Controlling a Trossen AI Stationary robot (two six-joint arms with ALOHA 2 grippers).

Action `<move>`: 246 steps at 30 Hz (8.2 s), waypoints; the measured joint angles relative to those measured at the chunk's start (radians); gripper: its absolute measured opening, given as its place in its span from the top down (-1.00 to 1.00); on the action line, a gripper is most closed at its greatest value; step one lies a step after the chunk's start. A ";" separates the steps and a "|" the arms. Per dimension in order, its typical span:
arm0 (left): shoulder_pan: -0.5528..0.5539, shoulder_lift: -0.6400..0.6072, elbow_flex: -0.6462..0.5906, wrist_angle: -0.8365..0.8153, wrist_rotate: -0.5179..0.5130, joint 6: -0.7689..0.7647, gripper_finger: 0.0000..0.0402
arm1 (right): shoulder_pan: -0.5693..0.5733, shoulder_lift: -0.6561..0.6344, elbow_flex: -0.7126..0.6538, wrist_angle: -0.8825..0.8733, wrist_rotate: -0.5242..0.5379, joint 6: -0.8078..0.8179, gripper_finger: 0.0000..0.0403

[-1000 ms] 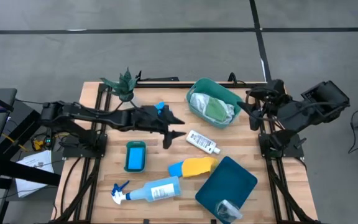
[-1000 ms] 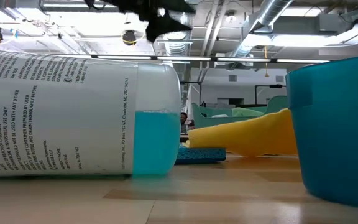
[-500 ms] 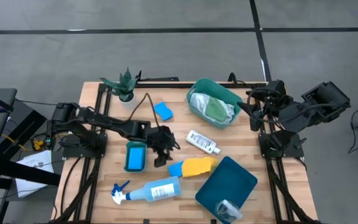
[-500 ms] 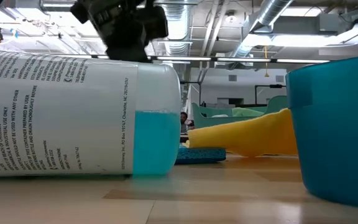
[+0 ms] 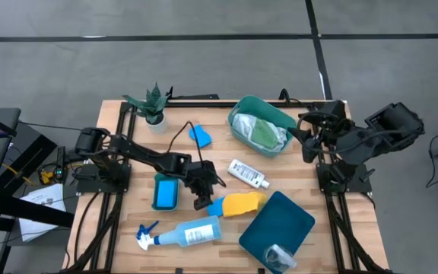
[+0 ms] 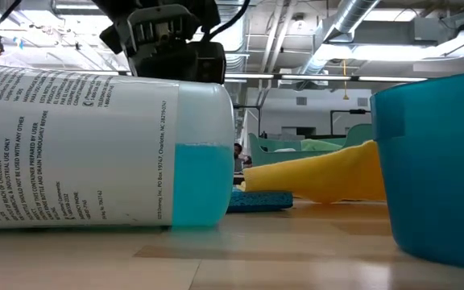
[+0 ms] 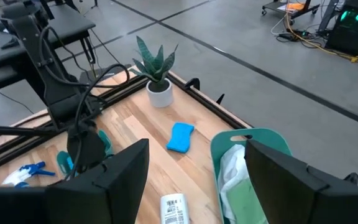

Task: Pick & Place Kitchen Items
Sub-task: Put the yellow towel into the big green bin

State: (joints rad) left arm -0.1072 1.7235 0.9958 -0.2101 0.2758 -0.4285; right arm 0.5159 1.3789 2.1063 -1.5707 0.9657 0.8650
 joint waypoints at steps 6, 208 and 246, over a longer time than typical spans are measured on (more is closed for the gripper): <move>-0.005 0.019 -0.001 0.070 -0.042 -0.005 -0.15 | 0.000 0.023 0.000 0.000 0.000 0.000 -0.27; 0.063 -0.276 0.298 0.624 -0.694 0.454 0.99 | -0.444 0.214 0.002 0.531 -0.575 -0.697 0.94; 0.099 -0.736 0.298 -0.215 -0.363 0.367 -0.38 | -0.444 0.213 0.002 0.532 -0.627 -0.682 1.00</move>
State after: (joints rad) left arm -0.0078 0.9871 1.2938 -0.4252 -0.0873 -0.0613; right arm 0.0715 1.5921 2.1078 -1.0389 0.3386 0.1831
